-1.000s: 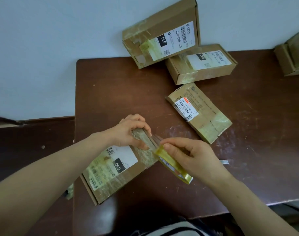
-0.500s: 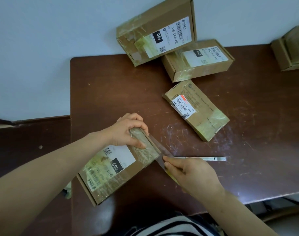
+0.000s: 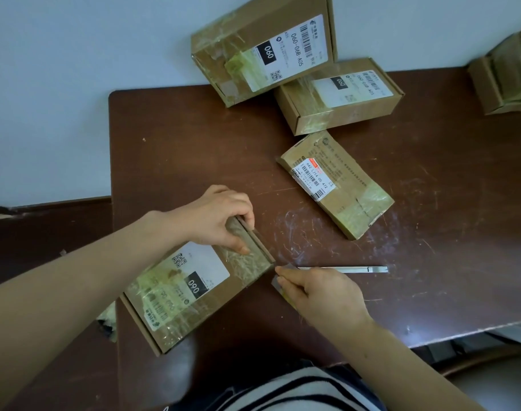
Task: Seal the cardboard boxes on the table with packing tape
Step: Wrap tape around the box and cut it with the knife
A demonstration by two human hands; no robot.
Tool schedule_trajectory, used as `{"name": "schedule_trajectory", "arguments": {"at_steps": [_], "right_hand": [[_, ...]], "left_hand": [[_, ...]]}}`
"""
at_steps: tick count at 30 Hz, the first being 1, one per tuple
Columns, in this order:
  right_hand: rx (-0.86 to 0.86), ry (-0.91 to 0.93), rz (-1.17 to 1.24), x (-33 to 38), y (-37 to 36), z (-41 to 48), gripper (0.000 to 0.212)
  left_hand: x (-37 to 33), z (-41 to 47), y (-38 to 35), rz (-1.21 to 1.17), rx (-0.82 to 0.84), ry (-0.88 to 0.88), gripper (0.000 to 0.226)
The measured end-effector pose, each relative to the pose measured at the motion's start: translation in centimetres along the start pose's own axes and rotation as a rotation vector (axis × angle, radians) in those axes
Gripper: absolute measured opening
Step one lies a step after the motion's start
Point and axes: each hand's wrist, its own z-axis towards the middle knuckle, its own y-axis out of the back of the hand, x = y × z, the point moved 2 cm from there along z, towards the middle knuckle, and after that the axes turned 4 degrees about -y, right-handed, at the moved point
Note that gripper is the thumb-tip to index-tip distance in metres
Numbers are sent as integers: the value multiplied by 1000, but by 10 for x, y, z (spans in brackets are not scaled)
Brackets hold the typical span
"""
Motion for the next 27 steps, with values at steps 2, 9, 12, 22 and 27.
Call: {"name": "schedule_trajectory", "arguments": {"at_steps": [2,9,12,22,27], "right_hand": [[2,-4,3,0,-1,0,36],[0,-16,6,0,-2,-2,37],[12,-16,-9,0,-3,-3,36],[0,-49,-16,-4,-3,-12,37],[-7,-48,-42,2,-5,-17,39]], "left_hand": [[-2,3,1,-35,86,-16,41],[-14,18,-2,109,304,-109,30],[-20,21,-9,142,330,-98,41],[-23,23,-8,-9,264,-81,40],[-24,24,-8,-103,255,-30,35]]}}
